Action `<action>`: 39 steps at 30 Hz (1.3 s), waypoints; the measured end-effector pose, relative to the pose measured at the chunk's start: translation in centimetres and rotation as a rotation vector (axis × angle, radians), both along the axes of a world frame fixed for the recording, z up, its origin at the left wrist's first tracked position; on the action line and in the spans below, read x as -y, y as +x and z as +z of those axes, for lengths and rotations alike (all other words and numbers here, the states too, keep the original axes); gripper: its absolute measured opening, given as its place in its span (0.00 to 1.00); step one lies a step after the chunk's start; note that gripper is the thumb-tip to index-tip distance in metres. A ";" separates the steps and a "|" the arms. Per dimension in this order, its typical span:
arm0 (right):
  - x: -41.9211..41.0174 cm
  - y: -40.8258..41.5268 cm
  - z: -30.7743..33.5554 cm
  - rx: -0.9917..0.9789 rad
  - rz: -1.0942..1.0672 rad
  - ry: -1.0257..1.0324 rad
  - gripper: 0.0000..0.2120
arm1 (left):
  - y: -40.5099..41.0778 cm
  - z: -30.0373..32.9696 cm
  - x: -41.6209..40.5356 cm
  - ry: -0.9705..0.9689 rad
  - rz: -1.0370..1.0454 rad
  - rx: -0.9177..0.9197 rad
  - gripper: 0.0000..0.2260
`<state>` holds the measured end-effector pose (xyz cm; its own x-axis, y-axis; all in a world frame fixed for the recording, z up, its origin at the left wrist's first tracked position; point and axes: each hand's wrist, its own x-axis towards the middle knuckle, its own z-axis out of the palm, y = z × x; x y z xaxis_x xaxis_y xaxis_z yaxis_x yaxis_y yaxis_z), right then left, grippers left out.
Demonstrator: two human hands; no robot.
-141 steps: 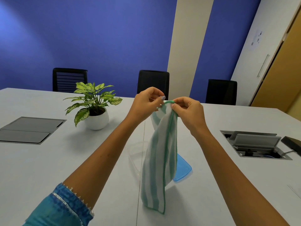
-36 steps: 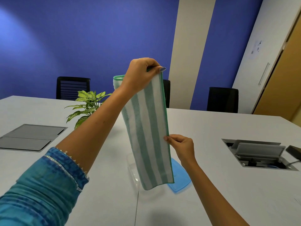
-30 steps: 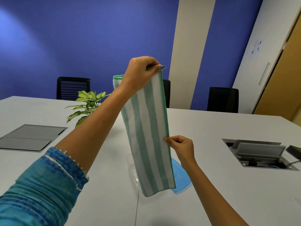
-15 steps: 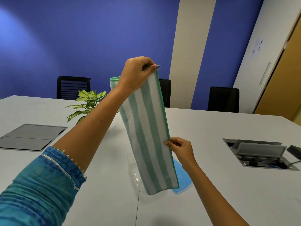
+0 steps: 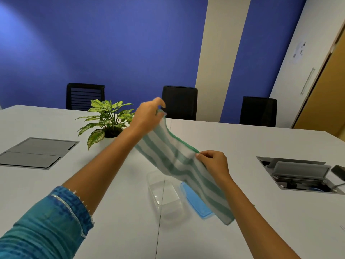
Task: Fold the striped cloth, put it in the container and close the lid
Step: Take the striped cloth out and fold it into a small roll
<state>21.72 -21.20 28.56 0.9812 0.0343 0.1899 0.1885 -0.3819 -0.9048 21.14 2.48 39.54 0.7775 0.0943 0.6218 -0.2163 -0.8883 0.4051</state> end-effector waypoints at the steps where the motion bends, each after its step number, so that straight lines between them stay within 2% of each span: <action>1: -0.2 0.0 0.3 -0.003 0.021 -0.019 0.07 | -0.3 -0.7 0.8 0.046 -0.071 -0.081 0.11; 5: -1.0 -0.3 1.1 -0.016 0.106 -0.086 0.06 | -1.3 -3.1 4.2 0.206 -0.272 -0.420 0.15; 11: -1.4 -0.3 1.7 0.023 0.195 -0.189 0.09 | -1.3 -6.0 6.8 0.250 -0.299 -0.602 0.19; 20: -1.1 -0.3 1.2 0.282 0.139 -0.188 0.06 | -1.3 -7.1 7.5 0.146 -0.209 -0.424 0.12; 27: -0.8 -0.1 -0.2 0.475 0.124 -0.202 0.05 | -1.5 -6.4 8.3 0.194 -0.170 -0.343 0.13; 33: -0.4 -0.4 -0.8 0.609 0.086 -0.192 0.06 | -1.2 -5.3 8.3 0.113 -0.138 -0.287 0.12; 39: -0.3 -0.6 -1.5 0.717 0.101 -0.271 0.08 | -1.0 -4.4 7.9 0.014 -0.117 -0.278 0.12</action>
<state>21.17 -20.92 27.06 0.6111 0.2530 0.7500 0.7387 -0.5229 -0.4254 20.15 -5.44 35.11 0.9233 -0.0130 0.3840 -0.1999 -0.8697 0.4513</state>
